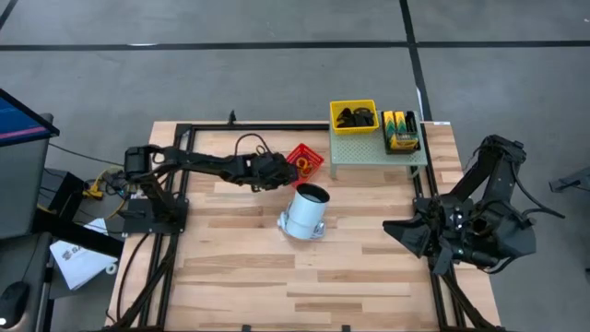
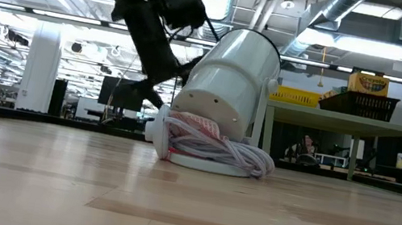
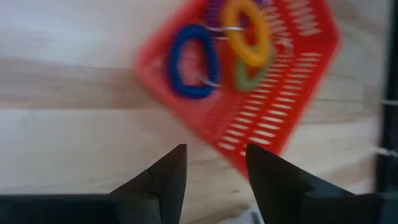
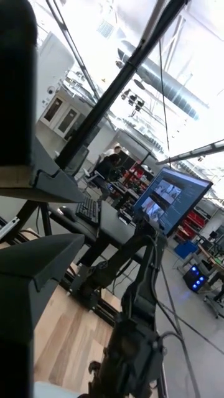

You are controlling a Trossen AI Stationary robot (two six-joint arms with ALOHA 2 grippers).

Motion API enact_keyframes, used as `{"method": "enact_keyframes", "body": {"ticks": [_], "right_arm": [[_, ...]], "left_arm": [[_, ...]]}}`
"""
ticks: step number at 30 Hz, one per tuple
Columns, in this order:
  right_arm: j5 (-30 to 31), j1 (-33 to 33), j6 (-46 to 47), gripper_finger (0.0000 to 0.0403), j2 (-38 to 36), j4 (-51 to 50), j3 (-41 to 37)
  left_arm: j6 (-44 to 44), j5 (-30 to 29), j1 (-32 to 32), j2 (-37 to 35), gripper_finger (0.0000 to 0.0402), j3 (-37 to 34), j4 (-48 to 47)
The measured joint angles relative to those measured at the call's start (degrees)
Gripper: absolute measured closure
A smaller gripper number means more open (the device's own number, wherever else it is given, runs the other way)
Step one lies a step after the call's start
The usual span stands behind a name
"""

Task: Pick & Place Office Desk Supplies
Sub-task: Put the red bin on the shelf

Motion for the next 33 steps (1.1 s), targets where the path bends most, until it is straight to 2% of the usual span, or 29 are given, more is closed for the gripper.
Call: {"method": "enact_keyframes", "body": {"ticks": [15, 24, 30, 33], "right_arm": [[2.8, 1.3, -0.3, 0.0314, 0.0, -0.1, 0.0], [2.8, 1.3, -0.3, 0.0314, 0.0, 0.1, 0.0], [2.8, 1.3, -0.4, 0.0314, 0.0, 0.1, 0.0], [2.8, 1.3, -0.5, 0.0314, 0.0, 0.1, 0.0]], "left_arm": [[-2.5, -0.5, 0.2, 4.9, 0.0282, 0.0, 1.9], [0.7, 0.0, 1.2, 4.4, 0.0333, 0.0, 0.1], [4.8, -1.1, 2.3, 2.9, 0.0391, -0.1, -2.6], [7.0, -1.3, 3.9, 1.8, 0.0397, 0.0, -3.4]]}}
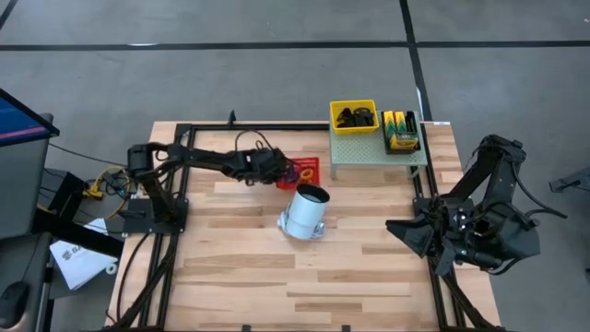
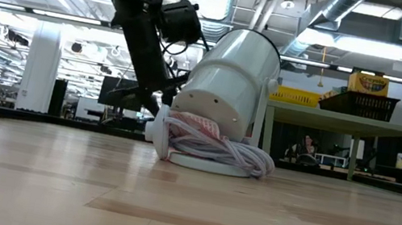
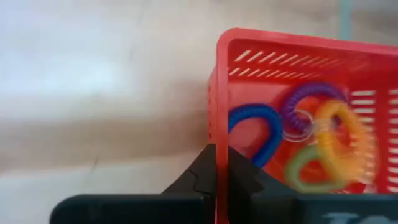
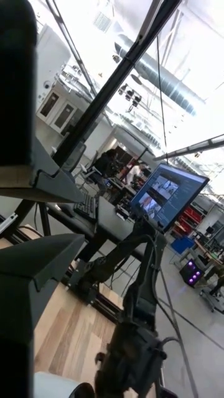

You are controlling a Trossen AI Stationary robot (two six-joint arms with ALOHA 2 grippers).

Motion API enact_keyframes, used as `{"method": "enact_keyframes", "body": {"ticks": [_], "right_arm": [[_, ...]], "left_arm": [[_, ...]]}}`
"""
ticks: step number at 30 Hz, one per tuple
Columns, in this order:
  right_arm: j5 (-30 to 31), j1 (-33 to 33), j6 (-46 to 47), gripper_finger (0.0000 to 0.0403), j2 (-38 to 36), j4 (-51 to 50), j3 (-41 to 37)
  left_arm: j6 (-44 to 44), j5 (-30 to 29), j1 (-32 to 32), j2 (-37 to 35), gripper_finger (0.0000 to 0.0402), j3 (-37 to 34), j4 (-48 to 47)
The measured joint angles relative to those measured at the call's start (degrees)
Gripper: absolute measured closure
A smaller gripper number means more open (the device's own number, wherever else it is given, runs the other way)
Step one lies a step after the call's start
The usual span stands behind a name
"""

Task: Pick & Place Office Desk Supplies
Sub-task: Put the red bin on the shelf

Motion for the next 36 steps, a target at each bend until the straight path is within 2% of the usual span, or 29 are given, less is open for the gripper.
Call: {"method": "enact_keyframes", "body": {"ticks": [8, 12, 21, 26, 36], "right_arm": [[0.2, 0.0, -1.5, 0.0314, 0.0, 0.6, 0.0], [0.3, 0.0, -3.1, 0.0314, 0.0, 1.5, 0.0], [1.8, 0.0, -7.7, 0.0314, 0.0, 3.7, 0.0], [2.6, -0.1, -9.7, 0.0314, 0.0, 4.1, 0.0], [7.3, 0.0, -10.5, 0.0314, 0.0, 0.5, 0.0]], "left_arm": [[7.4, -0.1, 5.1, -6.0, 0.0400, 0.0, -0.2], [11.9, 2.2, 8.2, -11.0, 0.0400, 0.0, -0.7], [15.7, 2.9, 11.1, -21.3, 0.0401, 0.9, -9.1], [19.3, 3.5, 11.2, -21.6, 0.0401, 7.3, -20.2], [17.9, 3.3, 9.8, -20.4, 0.0401, 20.8, -30.5]]}}
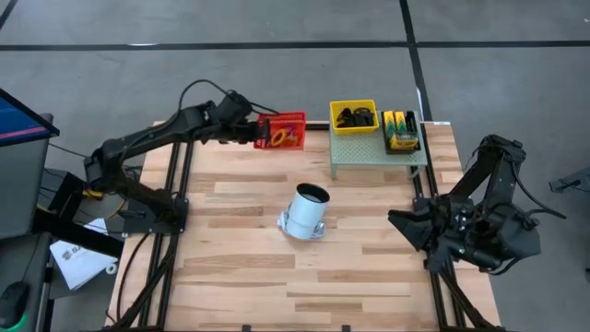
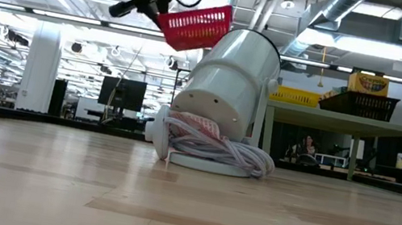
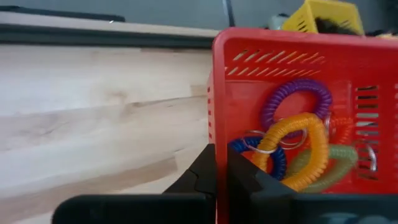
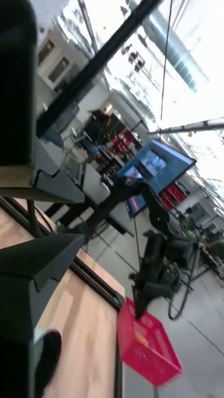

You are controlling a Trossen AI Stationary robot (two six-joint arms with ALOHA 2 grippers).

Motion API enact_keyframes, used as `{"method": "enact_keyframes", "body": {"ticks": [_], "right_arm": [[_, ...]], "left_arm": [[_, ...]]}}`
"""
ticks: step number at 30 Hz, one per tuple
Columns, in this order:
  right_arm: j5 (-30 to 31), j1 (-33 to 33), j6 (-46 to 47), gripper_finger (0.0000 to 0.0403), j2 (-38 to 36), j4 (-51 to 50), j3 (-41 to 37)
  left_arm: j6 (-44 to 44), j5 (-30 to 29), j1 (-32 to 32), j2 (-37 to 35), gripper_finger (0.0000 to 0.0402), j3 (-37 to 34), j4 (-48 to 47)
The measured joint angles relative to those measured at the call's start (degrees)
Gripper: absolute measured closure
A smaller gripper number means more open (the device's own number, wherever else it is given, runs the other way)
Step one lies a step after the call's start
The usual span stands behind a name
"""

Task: Pick & Place Office Desk Supplies
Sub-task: Put the red bin on the shelf

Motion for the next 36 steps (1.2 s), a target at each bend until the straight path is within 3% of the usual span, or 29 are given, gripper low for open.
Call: {"method": "enact_keyframes", "body": {"ticks": [9, 19, 23, 29, 33, 36], "right_arm": [[6.0, 0.1, -4.9, 0.0318, 0.0, -3.4, 0.0], [6.1, -4.1, -7.5, 0.0331, -0.7, -6.8, 0.0], [5.3, -7.2, -6.4, 0.0332, -1.5, -6.7, 0.0], [-9.5, -15.1, 3.4, 0.0332, -3.8, -12.1, 0.1], [-27.2, -26.2, 13.6, 0.0325, -3.1, -19.3, 0.0], [-38.1, -33.5, 15.0, 0.0309, -1.5, -18.7, 0.0]], "left_arm": [[-5.1, 0.2, -6.9, 10.1, 0.0401, 12.2, -9.0], [-7.7, 0.2, -9.3, 23.8, 0.0401, 28.3, -12.5], [-7.4, 0.2, -9.1, 26.2, 0.0401, 30.9, -12.8], [-6.8, -0.4, -9.0, 25.9, 0.0401, 31.0, -13.1], [-5.9, -1.4, -9.0, 24.8, 0.0401, 31.1, -13.1], [-4.7, -1.9, -9.0, 24.3, 0.0401, 31.0, -13.5]]}}
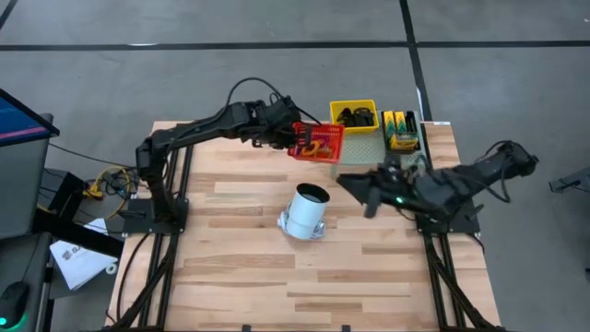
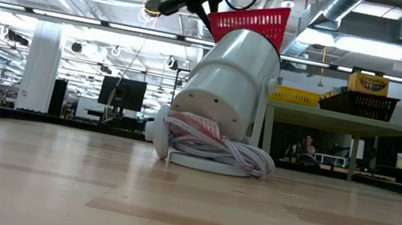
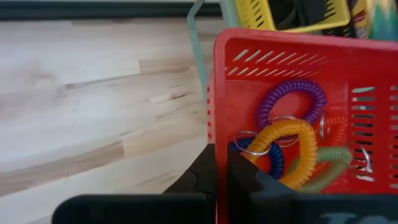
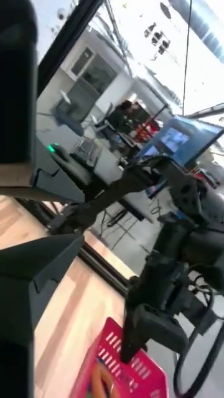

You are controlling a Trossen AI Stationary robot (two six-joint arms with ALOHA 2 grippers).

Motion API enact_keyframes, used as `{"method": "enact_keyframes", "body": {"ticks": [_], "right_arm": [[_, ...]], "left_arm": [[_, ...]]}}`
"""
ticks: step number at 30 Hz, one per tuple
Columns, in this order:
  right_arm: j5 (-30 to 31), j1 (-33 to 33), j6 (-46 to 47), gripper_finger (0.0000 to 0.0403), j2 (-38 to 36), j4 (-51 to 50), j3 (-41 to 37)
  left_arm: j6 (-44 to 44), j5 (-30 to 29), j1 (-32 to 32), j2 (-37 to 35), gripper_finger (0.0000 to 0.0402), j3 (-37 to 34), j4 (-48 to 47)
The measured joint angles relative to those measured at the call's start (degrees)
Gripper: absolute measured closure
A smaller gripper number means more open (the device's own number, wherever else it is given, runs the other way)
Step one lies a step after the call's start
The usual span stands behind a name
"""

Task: Pick & Place Office Desk Supplies
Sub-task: Put the red bin on the shelf

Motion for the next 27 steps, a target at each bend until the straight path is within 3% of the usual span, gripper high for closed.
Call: {"method": "enact_keyframes", "body": {"ticks": [3, 8, 13, 18, 22, 25, 27], "right_arm": [[-6.3, -5.2, 0.9, 0.0288, 0.9, -3.9, 3.1], [-12.0, -10.3, 3.1, 0.0245, 3.9, -24.7, 16.2], [-22.0, -13.3, -7.2, 0.0217, 13.0, -49.2, 39.2], [-31.1, -12.9, -21.3, 0.0218, 28.0, -71.2, 62.7], [-39.9, -12.3, -23.2, 0.0225, 27.6, -70.2, 54.7], [-38.3, -12.2, -24.9, 0.0234, 29.8, -72.8, 53.0], [-35.0, -12.0, -28.3, 0.0239, 32.0, -69.4, 53.8]], "left_arm": [[0.6, -0.4, -0.1, -0.8, 0.0401, 0.0, -0.7], [2.6, -3.9, -0.2, -2.9, 0.0401, 0.0, -6.3], [5.1, -4.6, 0.3, -5.0, 0.0401, -0.1, -7.7], [5.9, -3.1, 0.7, -6.1, 0.0401, -0.1, -8.5], [6.1, -1.8, 0.9, -6.1, 0.0401, -0.1, -9.0], [6.1, -1.7, 0.6, -6.0, 0.0401, -0.2, -8.9], [6.0, -1.7, 0.4, -6.0, 0.0401, -0.8, -8.0]]}}
